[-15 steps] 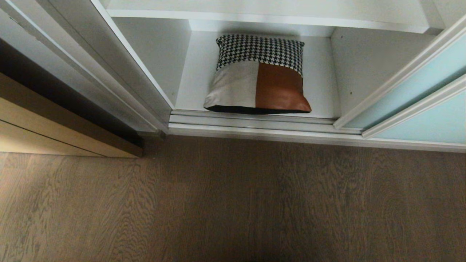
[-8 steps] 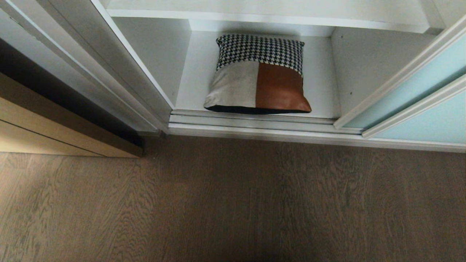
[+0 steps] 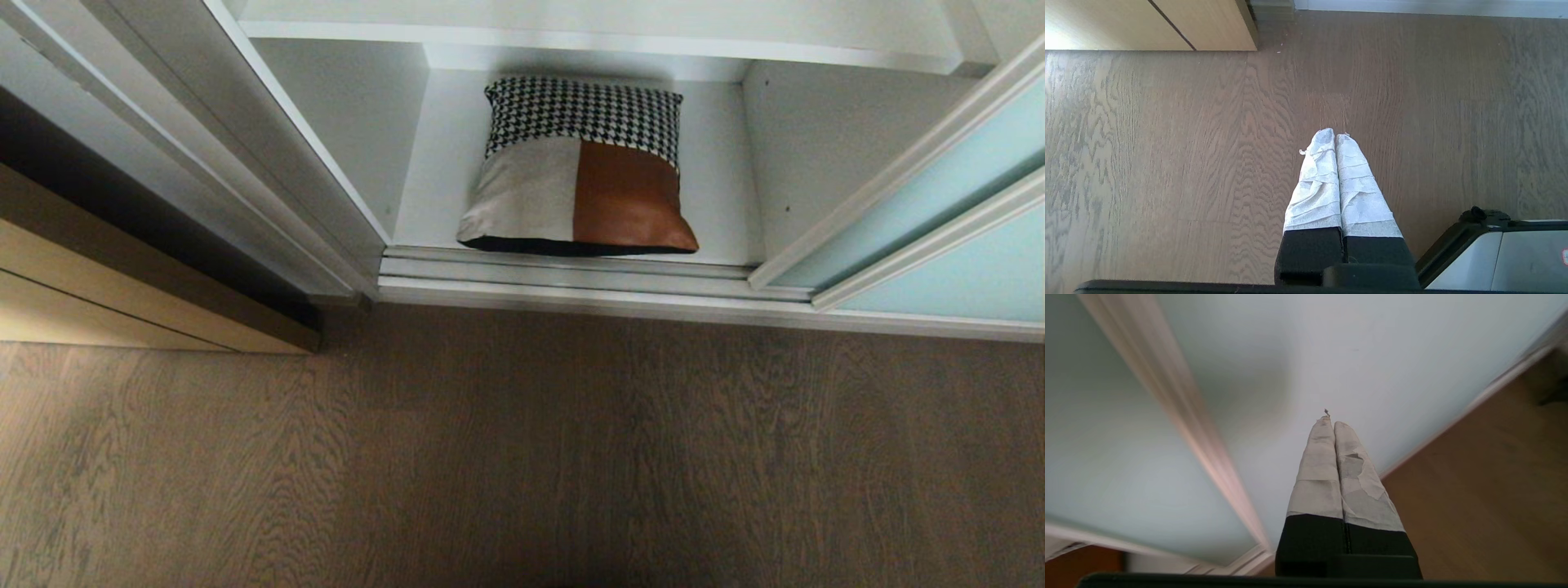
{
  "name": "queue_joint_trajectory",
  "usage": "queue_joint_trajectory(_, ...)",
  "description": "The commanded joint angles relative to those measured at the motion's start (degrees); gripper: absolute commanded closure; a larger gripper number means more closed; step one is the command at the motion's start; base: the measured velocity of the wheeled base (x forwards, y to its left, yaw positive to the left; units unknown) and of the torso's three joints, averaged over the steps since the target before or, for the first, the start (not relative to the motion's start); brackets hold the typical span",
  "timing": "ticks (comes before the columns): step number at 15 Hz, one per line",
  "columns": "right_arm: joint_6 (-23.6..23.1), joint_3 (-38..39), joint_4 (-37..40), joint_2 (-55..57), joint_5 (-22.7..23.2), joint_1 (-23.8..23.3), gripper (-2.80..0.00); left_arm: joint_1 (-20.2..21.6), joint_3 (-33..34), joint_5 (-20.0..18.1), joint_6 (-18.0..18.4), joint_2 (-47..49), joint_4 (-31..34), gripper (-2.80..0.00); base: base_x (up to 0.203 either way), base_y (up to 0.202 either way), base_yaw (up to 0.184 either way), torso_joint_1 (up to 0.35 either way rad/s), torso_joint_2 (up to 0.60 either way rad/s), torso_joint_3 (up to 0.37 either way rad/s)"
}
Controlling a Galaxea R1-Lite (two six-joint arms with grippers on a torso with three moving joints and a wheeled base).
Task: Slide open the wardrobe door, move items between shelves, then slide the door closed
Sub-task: Close the door
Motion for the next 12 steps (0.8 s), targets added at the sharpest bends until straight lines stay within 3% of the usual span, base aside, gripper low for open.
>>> queue_joint_trajectory(1,0.67,-0.77,-0.13,0.79,0.72,0.8,0.0,0.0,0.03,-0.01,0.0,0.07,0.0,0.0,0.0,0.0,0.0,0.0,0.0,0.0)
queue_joint_trajectory(12,4.25,-3.39,-0.24,3.63,2.97,1.37,0.0,0.0,0.03,-0.01,0.0,0.07,0.0,0.0,0.0,0.0,0.0,0.0,0.0,0.0)
